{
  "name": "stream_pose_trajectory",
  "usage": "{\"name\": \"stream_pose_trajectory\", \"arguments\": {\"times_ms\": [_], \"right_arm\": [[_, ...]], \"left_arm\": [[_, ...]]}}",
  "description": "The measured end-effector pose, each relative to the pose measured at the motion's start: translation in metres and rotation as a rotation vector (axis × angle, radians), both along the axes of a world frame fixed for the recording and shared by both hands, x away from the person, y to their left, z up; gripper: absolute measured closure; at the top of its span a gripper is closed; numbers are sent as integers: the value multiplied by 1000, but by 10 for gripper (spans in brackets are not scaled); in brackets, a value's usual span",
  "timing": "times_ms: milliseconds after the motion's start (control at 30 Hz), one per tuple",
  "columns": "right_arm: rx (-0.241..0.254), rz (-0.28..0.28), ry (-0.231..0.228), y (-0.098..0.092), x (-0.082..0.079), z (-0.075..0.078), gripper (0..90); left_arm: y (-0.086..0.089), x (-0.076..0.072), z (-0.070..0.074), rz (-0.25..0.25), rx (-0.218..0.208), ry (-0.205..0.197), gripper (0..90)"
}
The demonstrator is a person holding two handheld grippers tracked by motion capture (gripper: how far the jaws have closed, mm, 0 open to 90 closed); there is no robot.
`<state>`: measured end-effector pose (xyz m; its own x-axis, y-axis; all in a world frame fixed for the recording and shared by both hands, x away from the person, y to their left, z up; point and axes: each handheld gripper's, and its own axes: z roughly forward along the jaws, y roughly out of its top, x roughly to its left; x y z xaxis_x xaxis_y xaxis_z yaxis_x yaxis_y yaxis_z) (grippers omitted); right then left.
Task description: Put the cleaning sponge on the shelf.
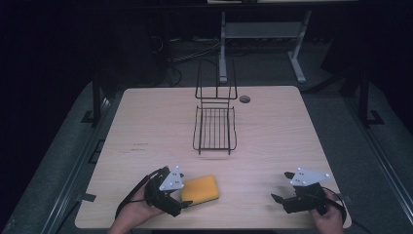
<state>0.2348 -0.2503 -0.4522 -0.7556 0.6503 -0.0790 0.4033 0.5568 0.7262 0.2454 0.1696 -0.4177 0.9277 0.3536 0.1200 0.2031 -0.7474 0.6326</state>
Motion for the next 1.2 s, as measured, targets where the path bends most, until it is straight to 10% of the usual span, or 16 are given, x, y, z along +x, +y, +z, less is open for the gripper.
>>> {"name": "stream_pose_trajectory", "arguments": {"times_ms": [1200], "right_arm": [[1,10,-7,0,0,1,138]], "left_arm": [[-22,13,-6,-14,43,36,142]]}}
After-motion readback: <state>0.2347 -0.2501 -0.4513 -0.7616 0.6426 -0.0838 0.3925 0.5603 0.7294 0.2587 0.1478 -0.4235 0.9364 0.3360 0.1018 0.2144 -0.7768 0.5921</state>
